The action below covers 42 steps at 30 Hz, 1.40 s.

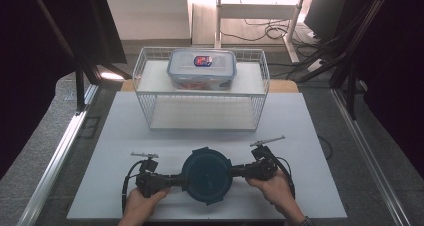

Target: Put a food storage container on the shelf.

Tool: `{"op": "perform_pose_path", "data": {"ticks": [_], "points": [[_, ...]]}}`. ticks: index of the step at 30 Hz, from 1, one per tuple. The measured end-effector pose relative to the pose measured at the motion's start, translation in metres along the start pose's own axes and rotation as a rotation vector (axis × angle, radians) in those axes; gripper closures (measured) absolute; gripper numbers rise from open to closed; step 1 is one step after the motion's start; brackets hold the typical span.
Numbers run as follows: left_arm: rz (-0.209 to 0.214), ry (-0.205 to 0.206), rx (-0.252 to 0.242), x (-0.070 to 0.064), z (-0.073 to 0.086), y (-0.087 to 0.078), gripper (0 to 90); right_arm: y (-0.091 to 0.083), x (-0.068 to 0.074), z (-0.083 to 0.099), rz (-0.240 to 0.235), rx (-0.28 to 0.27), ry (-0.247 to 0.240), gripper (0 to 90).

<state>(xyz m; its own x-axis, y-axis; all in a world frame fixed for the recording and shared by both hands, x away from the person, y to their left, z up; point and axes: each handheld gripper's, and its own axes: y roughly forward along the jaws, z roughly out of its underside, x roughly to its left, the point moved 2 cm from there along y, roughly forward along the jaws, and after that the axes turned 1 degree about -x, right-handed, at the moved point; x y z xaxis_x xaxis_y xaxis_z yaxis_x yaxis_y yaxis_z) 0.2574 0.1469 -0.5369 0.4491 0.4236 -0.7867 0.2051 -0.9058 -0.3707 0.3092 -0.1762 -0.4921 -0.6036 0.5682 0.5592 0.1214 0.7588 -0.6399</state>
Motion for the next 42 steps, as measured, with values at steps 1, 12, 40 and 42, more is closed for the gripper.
{"op": "perform_pose_path", "data": {"ticks": [1, 12, 40, 42], "points": [[-0.004, 0.008, -0.013, -0.003, 0.001, 0.000, 46.7, -0.001, 0.001, 0.002, 0.004, -0.004, -0.002, 62.3], [-0.017, 0.103, -0.030, -0.012, 0.001, 0.000, 56.3, -0.009, 0.014, 0.018, 0.073, -0.035, -0.043, 61.6], [0.056, 0.041, -0.110, 0.002, 0.010, 0.000, 57.6, -0.009, 0.001, 0.021, -0.106, -0.085, -0.002, 56.6], [0.056, 0.038, -0.108, 0.002, 0.009, 0.000, 57.8, -0.009, 0.001, 0.021, -0.104, -0.084, 0.012, 57.0]]}}
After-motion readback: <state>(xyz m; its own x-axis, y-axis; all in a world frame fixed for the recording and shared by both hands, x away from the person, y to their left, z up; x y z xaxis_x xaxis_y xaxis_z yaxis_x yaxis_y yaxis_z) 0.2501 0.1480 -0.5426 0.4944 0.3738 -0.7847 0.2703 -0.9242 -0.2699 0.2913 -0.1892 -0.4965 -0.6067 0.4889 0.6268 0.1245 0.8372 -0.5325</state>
